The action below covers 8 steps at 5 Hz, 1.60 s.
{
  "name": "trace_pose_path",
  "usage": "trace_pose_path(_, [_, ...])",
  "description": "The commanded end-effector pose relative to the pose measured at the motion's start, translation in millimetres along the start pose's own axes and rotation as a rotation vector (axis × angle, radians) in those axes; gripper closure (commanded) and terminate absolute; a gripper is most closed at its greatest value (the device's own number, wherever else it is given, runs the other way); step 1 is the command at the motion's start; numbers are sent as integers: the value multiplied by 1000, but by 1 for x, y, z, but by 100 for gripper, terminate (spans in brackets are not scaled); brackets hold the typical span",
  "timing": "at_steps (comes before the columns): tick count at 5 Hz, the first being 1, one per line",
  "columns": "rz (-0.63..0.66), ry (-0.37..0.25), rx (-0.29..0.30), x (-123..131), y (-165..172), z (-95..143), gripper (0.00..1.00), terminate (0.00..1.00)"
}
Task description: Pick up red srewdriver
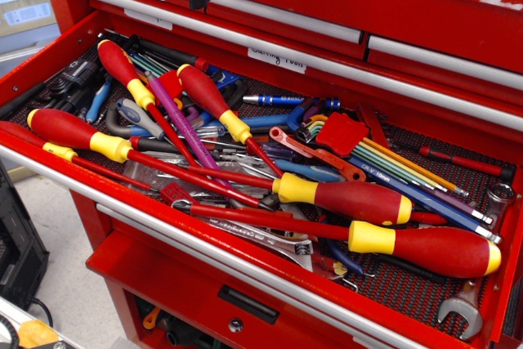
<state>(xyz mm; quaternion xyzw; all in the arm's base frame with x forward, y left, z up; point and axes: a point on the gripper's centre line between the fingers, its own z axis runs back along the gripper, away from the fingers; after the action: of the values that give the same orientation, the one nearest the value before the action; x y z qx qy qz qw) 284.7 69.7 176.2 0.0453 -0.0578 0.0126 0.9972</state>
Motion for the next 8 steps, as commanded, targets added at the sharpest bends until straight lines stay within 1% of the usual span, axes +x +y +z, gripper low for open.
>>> trace_pose_path(1, [0,0,0,0,0,0,0,0])
trace_pose_path(2, [200,-7,1,13,-3,-7,0,0])
trace_pose_path(3, [337,-68,79,25,-11,-26,0,0])
trace_pose_path(4, [481,-153,105,40,-14,-47,0,0])
trace_pose_path(5, [510,-207,164,48,-18,-68,0,0])
trace_pose_path(6, [586,-227,137,48,-18,-87,0,0])
trace_pose_path(7, [639,-200,39,48,-20,-98,0,0])
trace_pose_path(8, [676,-231,1,49,-23,-114,0,0])
